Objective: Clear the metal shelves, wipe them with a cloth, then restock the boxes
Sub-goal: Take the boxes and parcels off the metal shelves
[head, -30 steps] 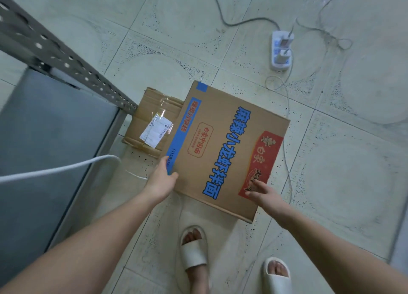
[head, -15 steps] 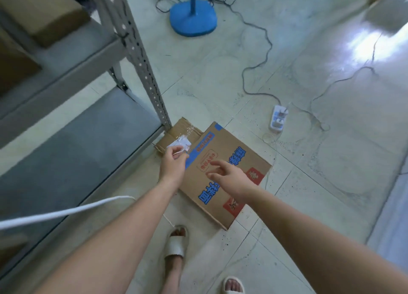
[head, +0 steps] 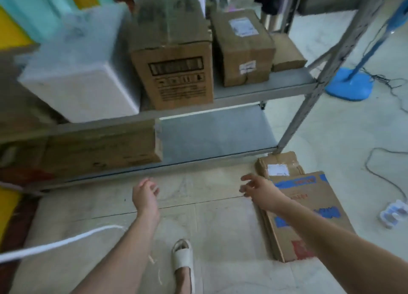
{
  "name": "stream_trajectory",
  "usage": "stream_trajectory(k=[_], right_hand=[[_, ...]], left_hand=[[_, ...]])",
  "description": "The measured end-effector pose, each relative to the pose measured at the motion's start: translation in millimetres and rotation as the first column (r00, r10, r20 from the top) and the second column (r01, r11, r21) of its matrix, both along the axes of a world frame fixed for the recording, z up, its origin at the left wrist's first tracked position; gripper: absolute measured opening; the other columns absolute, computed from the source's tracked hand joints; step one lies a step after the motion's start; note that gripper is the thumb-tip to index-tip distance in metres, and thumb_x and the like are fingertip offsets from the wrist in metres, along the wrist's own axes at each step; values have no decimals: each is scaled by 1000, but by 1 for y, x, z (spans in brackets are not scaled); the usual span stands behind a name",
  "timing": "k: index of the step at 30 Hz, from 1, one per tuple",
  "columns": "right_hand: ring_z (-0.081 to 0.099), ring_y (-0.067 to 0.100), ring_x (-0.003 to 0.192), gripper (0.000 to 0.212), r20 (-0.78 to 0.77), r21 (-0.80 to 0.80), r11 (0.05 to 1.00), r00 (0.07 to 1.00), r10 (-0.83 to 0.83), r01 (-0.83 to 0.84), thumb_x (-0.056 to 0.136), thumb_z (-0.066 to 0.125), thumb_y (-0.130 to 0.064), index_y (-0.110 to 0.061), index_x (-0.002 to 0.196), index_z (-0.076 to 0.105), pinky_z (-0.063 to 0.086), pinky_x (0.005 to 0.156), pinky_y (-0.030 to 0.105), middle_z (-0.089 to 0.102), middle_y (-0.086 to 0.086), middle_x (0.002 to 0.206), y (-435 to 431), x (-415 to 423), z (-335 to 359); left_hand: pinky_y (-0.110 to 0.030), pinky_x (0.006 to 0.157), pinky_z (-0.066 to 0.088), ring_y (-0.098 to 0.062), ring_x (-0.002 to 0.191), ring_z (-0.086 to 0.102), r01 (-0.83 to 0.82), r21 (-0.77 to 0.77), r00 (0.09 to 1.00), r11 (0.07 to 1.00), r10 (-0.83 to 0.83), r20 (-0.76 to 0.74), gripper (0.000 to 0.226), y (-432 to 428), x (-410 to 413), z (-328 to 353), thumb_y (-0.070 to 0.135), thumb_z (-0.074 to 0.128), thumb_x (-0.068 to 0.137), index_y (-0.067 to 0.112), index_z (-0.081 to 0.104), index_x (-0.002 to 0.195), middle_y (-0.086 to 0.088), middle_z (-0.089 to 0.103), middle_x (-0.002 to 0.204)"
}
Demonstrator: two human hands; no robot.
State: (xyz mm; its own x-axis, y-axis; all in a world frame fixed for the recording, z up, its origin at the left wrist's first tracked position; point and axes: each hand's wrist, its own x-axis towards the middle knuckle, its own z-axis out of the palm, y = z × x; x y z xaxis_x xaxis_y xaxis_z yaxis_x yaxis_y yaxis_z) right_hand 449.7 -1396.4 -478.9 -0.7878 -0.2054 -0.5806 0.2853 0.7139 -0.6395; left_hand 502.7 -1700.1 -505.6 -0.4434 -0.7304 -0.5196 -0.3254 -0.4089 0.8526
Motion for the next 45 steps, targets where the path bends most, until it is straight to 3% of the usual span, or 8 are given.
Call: stream_trajectory(k=[13,22,25,28,31,38,41,45], right_hand=[[71,18,94,19,50,-104,937,939,340,-334,100,61,-27,-25,119,59,59,88,43,72,1,103,-389,1,-51],[66,30,108,35,154,127,966,967,203,-223,100,57,-29,-15,132,57,55,97,48,66,9,118,-526,-93,-180],[63,20,85,20,160,120,969,967,196,-217,103,53,-8,-3,122,58,55,75,19,64,7,99,-542,-120,-195],[59,23,78,13,110,188,968,983,147,-165,102,57,-15,-21,91,61,47,66,30,64,10,91,-549,-148,-212],[56,23,83,11,85,256,952,985,149,-166,102,58,-20,-12,106,65,42,70,27,60,8,99,-547,-178,-236],[46,39,134,112,67,295,948,993,101,-117,68,63,-76,-17,157,28,41,111,54,42,17,153,-543,-288,-386],[43,39,137,123,10,302,953,1000,-22,17,67,69,-71,-5,158,17,41,110,50,35,20,155,-561,-290,-387],[63,29,110,105,19,142,973,983,-184,179,61,83,-69,-7,139,50,54,91,42,63,13,129,-545,-284,-396]], left_hand=[[-29,80,53,-20,103,66,-325,-51,946,944,325,-12,24,-332,109,-26,-1,48,97,13,62,110,-9,67,114],[-34,86,55,-23,105,67,-91,132,995,987,84,58,15,-445,12,-166,5,56,97,11,63,108,-10,69,111],[-35,88,55,-23,104,67,-11,131,995,991,-3,100,15,-466,-1,-184,6,56,97,12,63,109,-8,69,108],[-36,89,54,-22,107,65,114,98,980,989,-128,153,21,-478,-13,-202,8,58,96,8,62,117,-9,68,114],[-37,91,53,-20,107,63,275,42,927,960,-277,253,23,-484,-25,-221,11,61,94,12,62,117,-2,66,116],[-24,79,39,-12,109,57,469,-66,832,881,-416,366,27,-484,-39,-263,16,59,95,16,58,122,4,62,118],[-20,79,38,-12,109,57,453,-73,835,888,-395,383,25,-477,-39,-289,17,59,96,15,58,122,4,62,118],[-20,82,43,-12,109,58,385,-49,867,922,-343,362,21,-465,-50,-314,16,59,96,17,59,117,4,63,116]])
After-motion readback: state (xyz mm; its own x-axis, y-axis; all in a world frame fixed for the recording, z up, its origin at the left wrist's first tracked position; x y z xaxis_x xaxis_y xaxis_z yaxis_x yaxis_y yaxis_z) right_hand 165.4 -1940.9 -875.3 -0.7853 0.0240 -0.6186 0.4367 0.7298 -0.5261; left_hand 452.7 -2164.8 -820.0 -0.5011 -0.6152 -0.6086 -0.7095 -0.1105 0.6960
